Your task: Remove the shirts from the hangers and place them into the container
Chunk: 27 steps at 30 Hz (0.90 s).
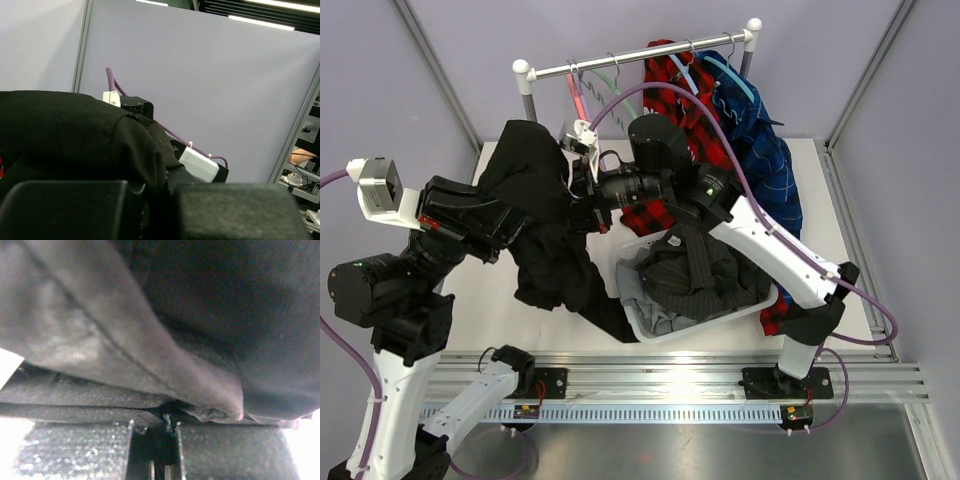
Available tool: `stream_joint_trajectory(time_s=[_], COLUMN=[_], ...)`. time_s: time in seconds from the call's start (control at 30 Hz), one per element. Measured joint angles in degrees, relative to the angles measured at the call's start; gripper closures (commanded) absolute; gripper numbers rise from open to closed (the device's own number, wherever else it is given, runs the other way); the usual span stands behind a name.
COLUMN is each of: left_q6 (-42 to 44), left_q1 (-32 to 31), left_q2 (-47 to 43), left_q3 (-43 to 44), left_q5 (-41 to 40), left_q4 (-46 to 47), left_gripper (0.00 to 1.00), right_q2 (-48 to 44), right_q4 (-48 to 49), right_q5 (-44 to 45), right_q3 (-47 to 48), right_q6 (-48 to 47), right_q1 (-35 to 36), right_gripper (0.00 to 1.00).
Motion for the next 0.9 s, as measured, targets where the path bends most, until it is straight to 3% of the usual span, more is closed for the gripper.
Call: stream_joint_trajectory(time_s=[0.07,0.1,0.17,0.2,0.33,0.5,0.7,0.9], left_q6=[0.35,0.63,1.49,2.03,5.46,10.12,14.78,17.81], left_q1=[0.0,0.0,-0.02,0.0,0.0,0.0,0.0,0.0], left_q2=[-0.02,-0.07,-0.37,-0.68,-2.75,-5.6,-7.98,-9.88], left_q3=[-0.02,-0.02,-0.02,-0.09,-0.92,-2.89,-5.81,-8.48], left_q5=[0.07,0.07,0.04,0.11,-0.04,-1.53,-4.37,-6.97], left_q4=[-0.22,-0.37,-1.31,-2.14,-6.32,-11.74,-17.53,-22.58], left_gripper=[0.77,0.61,0.44,0.29,0.07,0.01,0.01,0.01], right_q2=[-0.02,-0.11,-0.37,-0.66,-3.41,-10.88,-17.38,-20.76], right_q4=[-3.17,-4.74,-8.07,-9.66,-14.32,-17.62,-19.08,-19.06], right_q5=[0.37,0.9,1.9,2.71,4.87,9.14,15.98,25.35], right_q3=[1.86,3.13,6.14,8.26,17.07,24.79,31.89,33.0], right_q6=[-2.32,-3.56,-5.57,-6.64,-9.03,-11.04,-13.18,-15.69], right_q1=[-0.55,-1.07,-2.32,-3.56,-11.82,-21.31,-25.88,-27.34], right_gripper=[1.0,1.0,1.0,1.0,1.0,1.0,1.0,1.0])
